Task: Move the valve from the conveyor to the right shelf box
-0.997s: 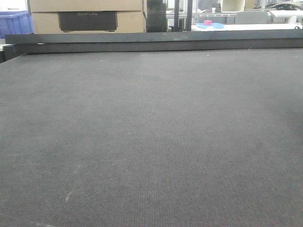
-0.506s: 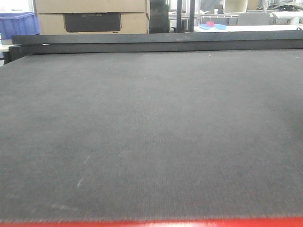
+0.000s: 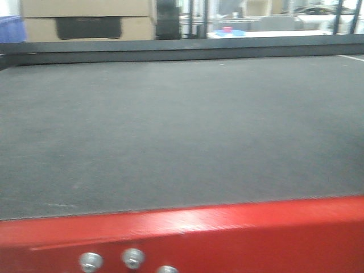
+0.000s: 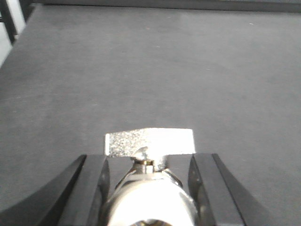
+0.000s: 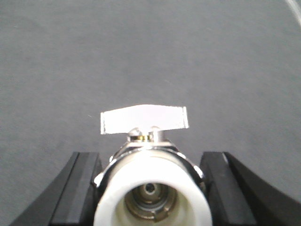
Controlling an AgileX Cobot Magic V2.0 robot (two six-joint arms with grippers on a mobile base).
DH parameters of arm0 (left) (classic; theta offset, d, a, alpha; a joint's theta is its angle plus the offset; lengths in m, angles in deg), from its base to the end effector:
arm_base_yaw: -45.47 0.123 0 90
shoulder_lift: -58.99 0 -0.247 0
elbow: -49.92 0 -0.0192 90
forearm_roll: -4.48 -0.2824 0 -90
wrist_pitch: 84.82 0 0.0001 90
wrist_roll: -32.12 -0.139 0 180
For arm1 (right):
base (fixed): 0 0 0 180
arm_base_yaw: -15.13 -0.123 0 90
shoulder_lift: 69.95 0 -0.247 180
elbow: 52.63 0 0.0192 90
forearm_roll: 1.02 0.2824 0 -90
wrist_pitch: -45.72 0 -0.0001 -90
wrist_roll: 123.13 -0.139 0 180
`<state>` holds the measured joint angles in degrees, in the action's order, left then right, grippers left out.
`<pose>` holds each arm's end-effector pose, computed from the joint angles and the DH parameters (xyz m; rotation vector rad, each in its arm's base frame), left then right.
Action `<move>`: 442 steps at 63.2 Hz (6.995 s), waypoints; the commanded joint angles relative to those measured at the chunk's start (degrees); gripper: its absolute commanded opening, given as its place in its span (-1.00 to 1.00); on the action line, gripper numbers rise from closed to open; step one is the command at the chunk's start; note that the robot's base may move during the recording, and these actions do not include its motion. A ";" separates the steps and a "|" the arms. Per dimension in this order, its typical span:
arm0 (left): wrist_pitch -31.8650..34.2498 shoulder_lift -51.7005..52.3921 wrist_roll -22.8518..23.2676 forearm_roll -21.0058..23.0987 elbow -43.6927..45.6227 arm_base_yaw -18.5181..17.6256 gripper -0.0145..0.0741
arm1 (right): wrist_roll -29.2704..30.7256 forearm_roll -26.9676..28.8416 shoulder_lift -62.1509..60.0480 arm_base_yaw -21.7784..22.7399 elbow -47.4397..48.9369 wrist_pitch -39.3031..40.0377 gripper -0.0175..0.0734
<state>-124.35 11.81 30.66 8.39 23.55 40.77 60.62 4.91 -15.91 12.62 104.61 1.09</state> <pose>0.2240 -0.0245 0.3482 0.0825 1.9721 -0.1141 0.2433 0.0208 0.3340 -0.0808 2.1154 0.1079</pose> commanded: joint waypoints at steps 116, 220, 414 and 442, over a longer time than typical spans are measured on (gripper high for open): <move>3.32 0.36 0.13 0.57 0.36 -0.34 -0.92 | 0.20 -0.46 -0.51 0.11 0.56 4.06 -0.97; 3.32 0.36 0.13 0.57 0.36 -0.34 -0.92 | 0.20 -0.46 -0.51 0.11 0.56 4.06 -0.97; 5.00 0.36 0.13 0.57 0.36 -0.34 -0.92 | 0.20 -0.46 -0.51 0.11 0.56 4.06 -0.97; 5.00 0.36 0.13 0.57 0.36 -0.34 -0.92 | 0.20 -0.46 -0.51 0.11 0.56 4.06 -0.97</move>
<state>-122.28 11.81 30.66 8.60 23.55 40.77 60.62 4.82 -15.91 12.62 104.61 1.30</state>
